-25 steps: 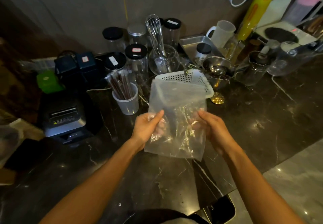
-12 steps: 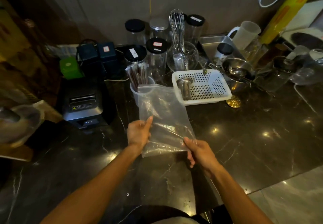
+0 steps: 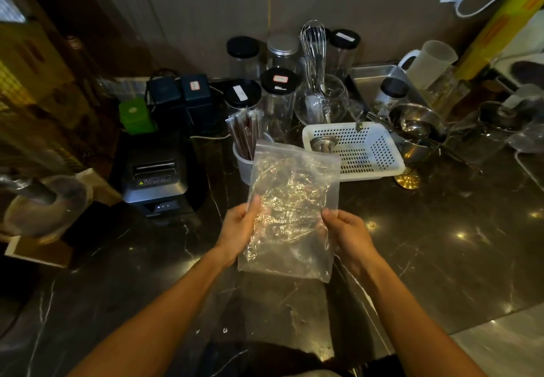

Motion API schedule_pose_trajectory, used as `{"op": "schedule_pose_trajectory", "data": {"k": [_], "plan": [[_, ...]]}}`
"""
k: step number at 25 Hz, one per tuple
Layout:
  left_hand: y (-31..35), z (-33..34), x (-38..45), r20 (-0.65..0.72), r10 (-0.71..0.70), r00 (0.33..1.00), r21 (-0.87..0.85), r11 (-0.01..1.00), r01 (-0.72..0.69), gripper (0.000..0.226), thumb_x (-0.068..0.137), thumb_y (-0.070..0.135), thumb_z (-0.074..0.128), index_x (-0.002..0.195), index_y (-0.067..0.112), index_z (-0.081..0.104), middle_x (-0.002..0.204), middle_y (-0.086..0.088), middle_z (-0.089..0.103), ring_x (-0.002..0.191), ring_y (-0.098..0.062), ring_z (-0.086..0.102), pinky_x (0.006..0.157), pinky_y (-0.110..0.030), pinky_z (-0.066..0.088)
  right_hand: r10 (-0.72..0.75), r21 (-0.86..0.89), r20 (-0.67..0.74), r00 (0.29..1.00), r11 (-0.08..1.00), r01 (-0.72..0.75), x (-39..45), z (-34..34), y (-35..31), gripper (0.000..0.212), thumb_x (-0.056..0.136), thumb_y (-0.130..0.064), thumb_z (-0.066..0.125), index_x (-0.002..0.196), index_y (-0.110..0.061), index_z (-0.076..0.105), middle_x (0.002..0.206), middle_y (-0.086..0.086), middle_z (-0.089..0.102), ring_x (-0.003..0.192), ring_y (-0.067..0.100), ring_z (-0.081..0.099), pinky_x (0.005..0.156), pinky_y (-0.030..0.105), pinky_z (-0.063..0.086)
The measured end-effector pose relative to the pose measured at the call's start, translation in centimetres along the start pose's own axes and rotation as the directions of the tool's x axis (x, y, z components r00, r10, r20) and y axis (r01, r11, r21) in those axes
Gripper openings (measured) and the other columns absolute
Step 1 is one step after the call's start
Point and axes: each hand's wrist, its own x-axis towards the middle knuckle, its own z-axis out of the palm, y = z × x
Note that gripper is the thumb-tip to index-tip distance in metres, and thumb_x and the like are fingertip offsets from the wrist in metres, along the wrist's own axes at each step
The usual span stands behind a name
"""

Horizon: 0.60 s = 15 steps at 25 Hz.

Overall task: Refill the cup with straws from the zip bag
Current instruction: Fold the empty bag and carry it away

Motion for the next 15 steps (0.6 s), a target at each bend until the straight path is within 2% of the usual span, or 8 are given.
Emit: {"op": "schedule_pose_trajectory", "data": {"k": [2, 4, 6, 8, 10, 12, 14, 15], "plan": [[0.5, -0.7, 0.5, -0.034, 0.051, 0.998, -0.083, 0.995, -0.054, 0.056, 0.101, 0.044, 0.056, 0.093, -0.011, 0.062, 0.075, -0.017, 0.056, 0.069, -0.027, 0.05, 0.062, -0.035, 0.048, -0.021, 0.006, 0.03, 0.999, 1.0, 0.021, -0.4, -0.2, -1.4, 0.022, 0.102, -0.02, 0.064, 0.098, -0.002, 0.076, 0.087, 0.013, 0.077, 0.079, 0.025, 0.071, 0.079, 0.039, 0.059], [0.8, -1.4, 1.1, -0.036, 0.042, 0.998, -0.138, 0.989, -0.046, 0.05, 0.1, 0.038, 0.063, 0.086, -0.01, 0.06, 0.075, -0.014, 0.056, 0.069, -0.024, 0.049, 0.069, -0.035, 0.044, -0.05, 0.004, 0.031, 0.998, 0.999, 0.05, -0.6, -0.5, -2.8, 0.015, 0.101, -0.014, 0.065, 0.097, -0.006, 0.077, 0.081, 0.005, 0.077, 0.072, 0.018, 0.071, 0.068, 0.029, 0.058], [1.7, -1.6, 1.2, -0.024, 0.023, 0.999, -0.182, 0.983, -0.027, 0.033, 0.101, 0.029, 0.063, 0.084, 0.001, 0.066, 0.074, -0.011, 0.064, 0.065, -0.018, 0.059, 0.066, -0.03, 0.05, -0.091, 0.028, -0.032, 0.995, 0.995, 0.092, -0.4, -0.6, -3.9, 0.012, 0.099, -0.006, 0.065, 0.106, -0.004, 0.075, 0.083, 0.005, 0.078, 0.068, 0.012, 0.074, 0.059, 0.022, 0.058], [2.8, -1.4, 1.1, -0.003, 0.034, 0.999, -0.249, 0.968, -0.033, 0.01, 0.1, 0.018, 0.065, 0.104, 0.01, 0.067, 0.092, -0.016, 0.075, 0.077, -0.021, 0.073, 0.067, -0.029, 0.06, -0.145, 0.066, -0.099, 0.985, 0.986, 0.152, -0.2, -0.4, -4.7, 0.021, 0.096, -0.001, 0.067, 0.117, -0.007, 0.07, 0.089, 0.008, 0.077, 0.068, 0.011, 0.076, 0.058, 0.021, 0.059], [3.7, -1.2, 1.0, 0.016, 0.066, 0.998, -0.309, 0.949, -0.058, 0.04, 0.096, 0.007, 0.069, 0.131, 0.016, 0.054, 0.103, -0.022, 0.076, 0.085, -0.028, 0.077, 0.074, -0.034, 0.065, -0.225, 0.053, -0.131, 0.965, 0.971, 0.234, 0.0, -0.4, -5.1, 0.032, 0.095, 0.001, 0.069, 0.124, -0.012, 0.065, 0.088, 0.009, 0.077, 0.072, 0.014, 0.075, 0.063, 0.025, 0.06], [4.1, -1.2, 1.1, 0.021, 0.115, 0.993, -0.251, 0.962, -0.106, 0.066, 0.09, 0.001, 0.073, 0.145, 0.023, 0.044, 0.102, -0.023, 0.074, 0.089, -0.027, 0.077, 0.084, -0.037, 0.065, -0.318, -0.042, -0.126, 0.94, 0.948, 0.316, 0.1, -0.7, -5.5, 0.027, 0.095, 0.002, 0.068, 0.118, -0.013, 0.069, 0.082, 0.001, 0.076, 0.076, 0.016, 0.073, 0.07, 0.028, 0.06], [4.4, -1.4, 1.4, 0.056, 0.15, 0.987, -0.14, 0.98, -0.141, 0.072, 0.085, 0.001, 0.079, 0.147, 0.021, 0.048, 0.109, -0.023, 0.072, 0.099, -0.024, 0.076, 0.094, -0.039, 0.062, -0.356, -0.135, -0.062, 0.932, 0.928, 0.346, 0.0, -1.2, -6.2, 0.02, 0.095, 0.0, 0.069, 0.108, -0.014, 0.075, 0.098, 0.0, 0.075, 0.096, 0.022, 0.071, 0.087, 0.037, 0.06], [4.5, -1.5, 1.5, 0.076, 0.155, 0.985, -0.105, 0.984, -0.146, 0.073, 0.082, 0.002, 0.082, 0.146, 0.02, 0.051, 0.113, -0.021, 0.073, 0.104, -0.025, 0.075, 0.096, -0.04, 0.061, -0.347, -0.159, 0.005, 0.938, 0.926, 0.344, -0.3, -1.4, -6.7, 0.021, 0.094, -0.002, 0.07, 0.109, -0.015, 0.077, 0.109, 0.0, 0.074, 0.106, 0.021, 0.07, 0.093, 0.039, 0.059]]}}
